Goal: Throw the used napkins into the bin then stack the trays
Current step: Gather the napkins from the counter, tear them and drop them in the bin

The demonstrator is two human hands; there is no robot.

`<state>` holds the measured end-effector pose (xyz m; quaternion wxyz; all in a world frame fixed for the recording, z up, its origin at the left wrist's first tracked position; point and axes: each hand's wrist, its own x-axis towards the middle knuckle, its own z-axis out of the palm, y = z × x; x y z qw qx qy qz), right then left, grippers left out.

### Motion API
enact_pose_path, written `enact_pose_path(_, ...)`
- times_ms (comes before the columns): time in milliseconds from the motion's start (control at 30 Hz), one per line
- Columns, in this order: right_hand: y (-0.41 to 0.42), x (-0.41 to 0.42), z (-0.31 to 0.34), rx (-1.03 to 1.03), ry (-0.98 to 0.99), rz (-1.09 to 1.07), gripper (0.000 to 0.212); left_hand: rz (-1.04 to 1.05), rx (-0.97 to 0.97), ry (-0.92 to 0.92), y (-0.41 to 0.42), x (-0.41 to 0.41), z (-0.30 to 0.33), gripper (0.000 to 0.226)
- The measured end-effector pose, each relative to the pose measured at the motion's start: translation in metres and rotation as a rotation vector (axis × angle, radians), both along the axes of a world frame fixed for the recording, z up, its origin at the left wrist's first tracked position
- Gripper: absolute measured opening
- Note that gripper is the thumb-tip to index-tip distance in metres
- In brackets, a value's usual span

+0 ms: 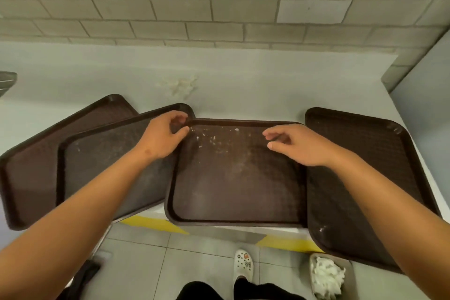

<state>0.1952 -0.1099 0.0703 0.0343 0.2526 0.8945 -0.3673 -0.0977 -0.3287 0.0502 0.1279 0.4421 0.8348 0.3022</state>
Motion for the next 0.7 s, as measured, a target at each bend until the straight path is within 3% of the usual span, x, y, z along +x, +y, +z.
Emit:
enact_pose_path(533, 0.045, -0.167, -0.014, 0.094, -0.032, -0.052, 0.044, 0.031, -0.308, 0.047, 0.094, -0.171, -0.018, 0.062)
enact_pose_path(700, 0.042, -0.213, -0.028, 0.072, -0.037, -0.128, 0.040, 0.004, -0.408, 0.006, 0.128, -0.219, -0.040, 0.100)
